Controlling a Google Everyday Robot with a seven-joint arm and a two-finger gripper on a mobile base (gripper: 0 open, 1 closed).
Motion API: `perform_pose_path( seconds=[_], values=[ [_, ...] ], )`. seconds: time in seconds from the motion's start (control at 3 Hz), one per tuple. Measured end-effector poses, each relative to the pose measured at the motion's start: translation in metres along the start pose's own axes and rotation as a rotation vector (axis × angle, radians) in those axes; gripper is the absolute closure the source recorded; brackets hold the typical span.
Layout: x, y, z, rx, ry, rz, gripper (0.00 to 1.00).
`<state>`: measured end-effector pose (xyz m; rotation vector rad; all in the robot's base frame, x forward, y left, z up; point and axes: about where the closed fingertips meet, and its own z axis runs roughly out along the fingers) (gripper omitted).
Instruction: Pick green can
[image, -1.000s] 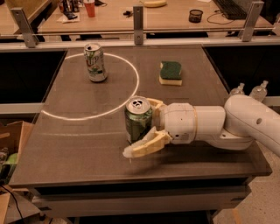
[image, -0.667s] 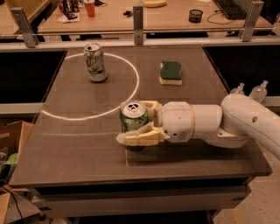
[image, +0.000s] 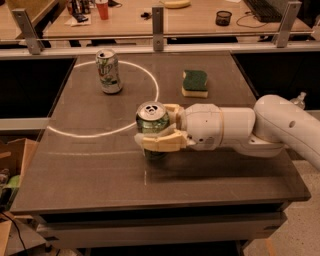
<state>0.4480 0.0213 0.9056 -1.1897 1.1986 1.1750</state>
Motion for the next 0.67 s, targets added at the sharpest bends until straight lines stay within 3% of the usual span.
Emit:
perform_pose_path(
  seconds=[0.33, 0.67],
  values=[
    [-0.0347, -0.0243, -0.0078, 0.021, 0.026, 0.001, 1.00],
    [-0.0343, -0.0238, -0.0074, 0.020, 0.026, 0.000, 1.00]
  ],
)
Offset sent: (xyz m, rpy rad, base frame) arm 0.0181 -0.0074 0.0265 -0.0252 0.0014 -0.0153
